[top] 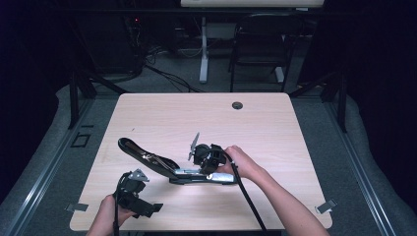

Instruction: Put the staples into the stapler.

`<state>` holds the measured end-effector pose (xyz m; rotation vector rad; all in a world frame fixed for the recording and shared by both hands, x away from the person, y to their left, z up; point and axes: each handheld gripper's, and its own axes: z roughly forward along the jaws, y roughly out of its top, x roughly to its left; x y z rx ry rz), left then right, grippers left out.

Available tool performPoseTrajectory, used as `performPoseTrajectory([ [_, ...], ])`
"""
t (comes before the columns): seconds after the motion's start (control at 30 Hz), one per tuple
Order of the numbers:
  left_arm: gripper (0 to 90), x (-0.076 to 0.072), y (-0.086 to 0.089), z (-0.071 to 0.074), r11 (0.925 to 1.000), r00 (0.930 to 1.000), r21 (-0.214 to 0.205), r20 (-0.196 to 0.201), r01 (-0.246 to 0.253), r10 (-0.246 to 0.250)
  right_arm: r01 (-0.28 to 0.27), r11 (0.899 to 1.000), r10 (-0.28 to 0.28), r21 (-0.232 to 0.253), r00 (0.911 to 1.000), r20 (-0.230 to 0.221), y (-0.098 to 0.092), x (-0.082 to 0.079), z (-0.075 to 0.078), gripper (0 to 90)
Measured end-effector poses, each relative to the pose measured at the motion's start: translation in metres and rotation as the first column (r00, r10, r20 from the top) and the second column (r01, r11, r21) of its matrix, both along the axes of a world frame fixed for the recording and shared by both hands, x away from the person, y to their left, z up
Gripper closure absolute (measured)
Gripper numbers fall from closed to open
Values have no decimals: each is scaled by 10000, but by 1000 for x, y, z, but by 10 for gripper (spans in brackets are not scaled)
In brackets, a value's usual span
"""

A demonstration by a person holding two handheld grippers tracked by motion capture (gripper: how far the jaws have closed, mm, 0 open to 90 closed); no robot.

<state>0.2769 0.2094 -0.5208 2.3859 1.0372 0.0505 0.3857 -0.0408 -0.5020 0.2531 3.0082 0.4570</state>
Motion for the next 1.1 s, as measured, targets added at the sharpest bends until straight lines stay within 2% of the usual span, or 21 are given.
performPoseTrajectory([
  [0.43, 15, 0, 0, 0, 10000, 10000, 11, -22, 25, -25, -150, 9998, 153, 97, 9991, -389, -4, 6, 0, 763],
  [0.63, 15, 0, 0, -1, 10000, 10000, 12, -29, 34, -34, 82, 9998, -69, 175, 9973, -726, -5, 10, 0, 754],
  [0.87, 15, 0, 0, 0, 10000, 10000, 33, -20, 47, -46, 268, 9995, -255, 150, 9965, -799, -4, 10, 0, 759],
  [1.1, 16, -1, -1, 0, 10000, 10000, 28, 1, 40, -40, 441, 9990, -439, 41, 9980, -455, -1, 5, 0, 757],
])
